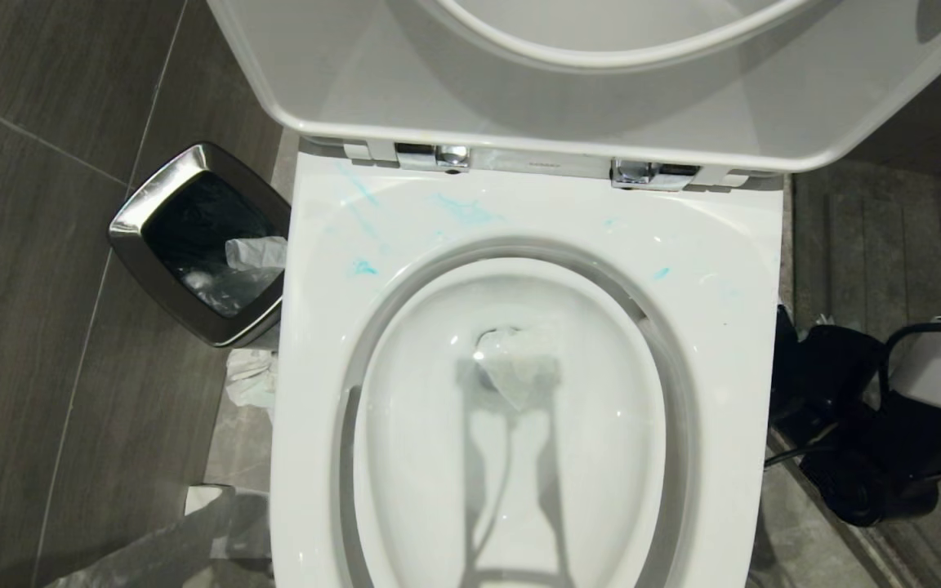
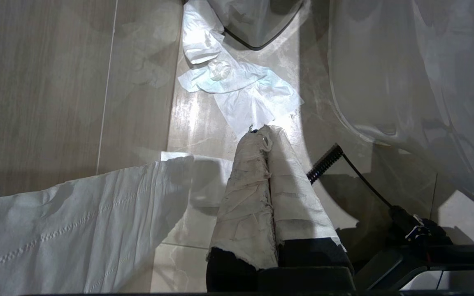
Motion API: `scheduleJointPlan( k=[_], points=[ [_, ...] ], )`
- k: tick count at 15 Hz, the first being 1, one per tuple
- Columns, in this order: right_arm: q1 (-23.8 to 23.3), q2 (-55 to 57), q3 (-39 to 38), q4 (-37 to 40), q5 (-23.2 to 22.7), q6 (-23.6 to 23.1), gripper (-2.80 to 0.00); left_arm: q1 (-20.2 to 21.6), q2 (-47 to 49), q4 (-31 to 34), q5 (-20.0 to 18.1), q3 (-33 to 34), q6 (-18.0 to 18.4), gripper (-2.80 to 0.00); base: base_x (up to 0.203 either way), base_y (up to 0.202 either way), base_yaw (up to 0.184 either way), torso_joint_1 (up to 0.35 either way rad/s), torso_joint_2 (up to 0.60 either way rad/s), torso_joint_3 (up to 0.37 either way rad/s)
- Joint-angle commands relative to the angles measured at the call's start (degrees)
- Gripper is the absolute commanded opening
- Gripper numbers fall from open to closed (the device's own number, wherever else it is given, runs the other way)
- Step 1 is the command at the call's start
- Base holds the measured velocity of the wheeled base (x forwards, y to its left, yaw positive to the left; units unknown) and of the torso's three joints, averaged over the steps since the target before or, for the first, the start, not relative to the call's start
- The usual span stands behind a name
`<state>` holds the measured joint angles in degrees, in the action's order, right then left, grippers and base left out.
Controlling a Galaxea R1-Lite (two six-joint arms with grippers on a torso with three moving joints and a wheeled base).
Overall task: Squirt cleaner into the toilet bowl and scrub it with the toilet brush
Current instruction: Pour in the cleaning agent
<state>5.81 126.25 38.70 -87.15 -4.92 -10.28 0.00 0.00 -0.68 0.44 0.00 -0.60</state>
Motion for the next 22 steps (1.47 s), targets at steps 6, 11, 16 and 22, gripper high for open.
scheduleJointPlan(
  k=[6, 11, 16, 22],
  points=[
    [-1.2, 1.6, 3.4, -0.5, 0.5, 1.3, 0.0, 0.0, 0.0, 0.0, 0.0, 0.4, 0.0, -2.8, 0.0, 0.0, 0.0, 0.0, 0.0, 0.0],
    [-1.5, 4.3, 8.5, -0.5, 1.5, 1.5, 0.0, 0.3, 0.0, 0.0, 0.0, 0.4, 0.0, -2.8, 0.0, 0.0, 0.0, 0.0, 0.0, 0.0],
    [-1.5, 4.7, 11.4, -0.5, 1.4, 1.5, 0.0, 0.3, 0.0, 0.0, 0.0, 0.4, 0.0, -2.8, 0.0, 0.0, 0.0, 0.0, 0.0, 0.0],
    [-1.5, 8.6, 17.7, -0.5, 1.5, 1.1, 0.0, 0.3, 0.0, 0.0, 0.0, 0.4, 0.0, -2.8, 0.0, 0.0, 0.0, 0.0, 0.0, 0.0]
  ],
)
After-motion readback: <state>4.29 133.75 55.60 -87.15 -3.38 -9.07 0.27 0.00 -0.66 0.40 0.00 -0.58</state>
